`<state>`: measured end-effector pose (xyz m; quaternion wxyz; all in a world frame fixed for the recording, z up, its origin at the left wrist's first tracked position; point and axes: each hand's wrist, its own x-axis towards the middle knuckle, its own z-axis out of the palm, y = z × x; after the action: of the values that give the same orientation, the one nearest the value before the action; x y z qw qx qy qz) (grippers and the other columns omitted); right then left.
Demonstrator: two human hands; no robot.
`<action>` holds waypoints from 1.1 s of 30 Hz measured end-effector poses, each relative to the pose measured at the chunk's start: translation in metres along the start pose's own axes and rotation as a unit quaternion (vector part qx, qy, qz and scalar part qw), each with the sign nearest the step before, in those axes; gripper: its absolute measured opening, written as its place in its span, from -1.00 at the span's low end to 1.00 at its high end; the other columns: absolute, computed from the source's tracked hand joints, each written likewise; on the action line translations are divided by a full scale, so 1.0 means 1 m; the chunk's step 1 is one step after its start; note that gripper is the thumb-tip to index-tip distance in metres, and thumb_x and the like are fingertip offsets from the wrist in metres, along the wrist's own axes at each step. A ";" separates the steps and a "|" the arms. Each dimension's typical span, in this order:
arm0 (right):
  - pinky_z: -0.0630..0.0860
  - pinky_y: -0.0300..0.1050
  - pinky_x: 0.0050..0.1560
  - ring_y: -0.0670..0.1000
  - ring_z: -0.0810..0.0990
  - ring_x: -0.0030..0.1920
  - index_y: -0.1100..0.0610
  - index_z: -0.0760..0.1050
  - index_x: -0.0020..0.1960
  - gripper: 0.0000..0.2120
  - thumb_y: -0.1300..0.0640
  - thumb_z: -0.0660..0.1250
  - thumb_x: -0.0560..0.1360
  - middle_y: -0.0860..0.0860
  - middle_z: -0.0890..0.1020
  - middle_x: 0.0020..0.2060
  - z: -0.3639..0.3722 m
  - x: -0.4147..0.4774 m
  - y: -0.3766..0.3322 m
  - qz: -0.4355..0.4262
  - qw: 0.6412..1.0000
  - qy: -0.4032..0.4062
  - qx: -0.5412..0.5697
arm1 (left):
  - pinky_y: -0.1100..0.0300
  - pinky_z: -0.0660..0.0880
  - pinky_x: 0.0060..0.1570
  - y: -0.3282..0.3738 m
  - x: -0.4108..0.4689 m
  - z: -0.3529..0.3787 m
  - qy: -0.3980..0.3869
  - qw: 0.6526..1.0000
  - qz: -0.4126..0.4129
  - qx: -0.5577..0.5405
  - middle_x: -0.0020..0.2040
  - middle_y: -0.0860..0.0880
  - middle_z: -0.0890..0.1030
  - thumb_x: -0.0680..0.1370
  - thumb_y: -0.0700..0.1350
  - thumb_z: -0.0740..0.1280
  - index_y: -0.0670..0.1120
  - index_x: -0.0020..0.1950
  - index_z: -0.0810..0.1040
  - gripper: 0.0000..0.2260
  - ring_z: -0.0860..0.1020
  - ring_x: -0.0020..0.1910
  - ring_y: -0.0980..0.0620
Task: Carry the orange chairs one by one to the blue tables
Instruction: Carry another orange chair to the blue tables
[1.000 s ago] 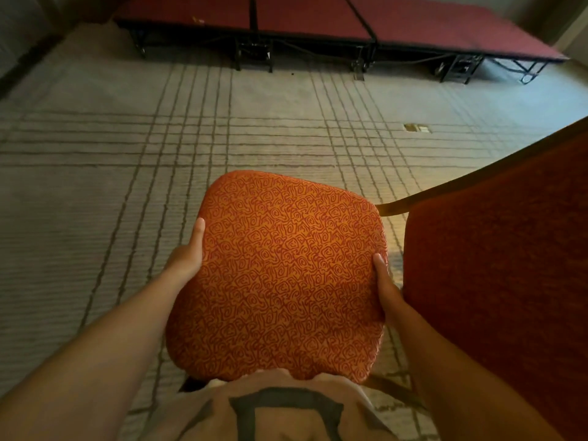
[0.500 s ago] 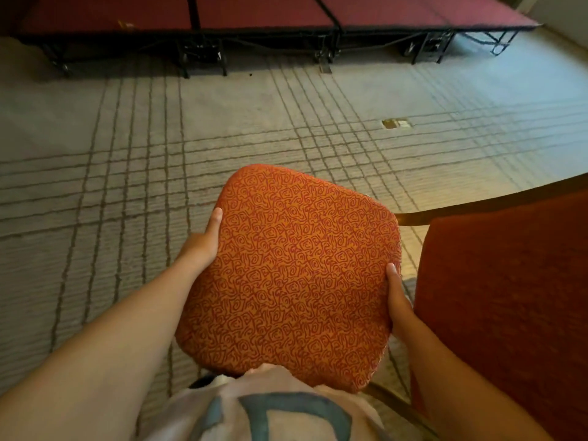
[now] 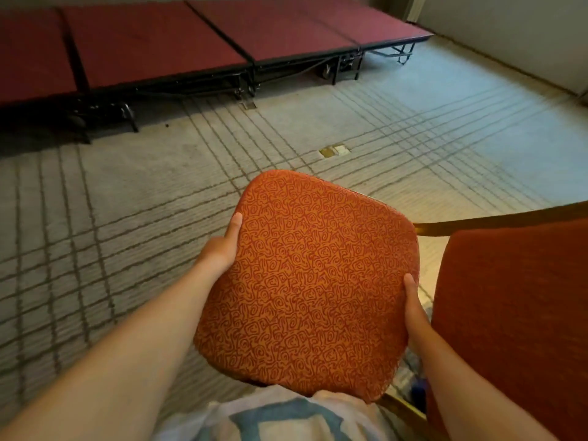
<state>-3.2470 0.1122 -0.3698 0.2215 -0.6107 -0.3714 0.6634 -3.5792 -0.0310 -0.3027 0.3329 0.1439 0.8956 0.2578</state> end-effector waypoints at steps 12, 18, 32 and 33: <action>0.38 0.25 0.36 0.21 0.48 0.31 0.00 0.28 0.51 0.31 -0.70 0.25 -0.07 0.11 0.47 0.38 0.017 0.153 -0.120 0.074 0.992 0.094 0.033 | 0.05 0.31 0.32 0.198 0.175 0.031 -0.065 0.996 0.020 0.057 0.32 -0.33 0.48 0.47 0.47 -0.14 -0.29 0.32 0.49 -0.07 0.44 0.33 -0.23; 0.40 0.13 0.35 0.20 0.51 0.26 0.05 0.35 0.47 0.46 -0.69 0.24 -0.31 0.14 0.53 0.30 0.034 0.218 -0.180 0.073 0.984 0.154 0.054 | 0.03 0.30 0.34 0.291 0.270 0.066 -0.104 0.988 0.067 0.094 0.32 -0.34 0.48 0.48 0.46 -0.14 -0.30 0.32 0.49 -0.07 0.43 0.34 -0.24; 0.44 0.15 0.32 0.14 0.61 0.12 -0.10 0.56 0.10 0.01 -0.68 0.29 -0.18 0.06 0.67 0.08 0.061 0.370 -0.342 -0.003 0.929 0.256 0.269 | 0.01 0.29 0.32 0.626 0.446 0.153 -0.181 0.923 0.301 0.159 0.33 -0.36 0.46 0.50 0.45 -0.15 -0.25 0.36 0.47 -0.11 0.42 0.34 -0.26; 0.43 0.16 0.34 0.14 0.60 0.13 -0.08 0.57 0.15 0.06 -0.67 0.30 -0.19 0.07 0.66 0.09 0.055 0.377 -0.351 -0.007 0.920 0.271 0.285 | 0.00 0.29 0.33 0.647 0.452 0.171 -0.198 0.916 0.313 0.155 0.34 -0.34 0.45 0.47 0.48 -0.15 -0.24 0.37 0.46 -0.08 0.41 0.35 -0.26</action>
<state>-3.4155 0.6016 -0.3462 0.4825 -0.6755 -0.0967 0.5492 -3.7418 0.7599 -0.2876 0.3786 0.5151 0.7493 0.1728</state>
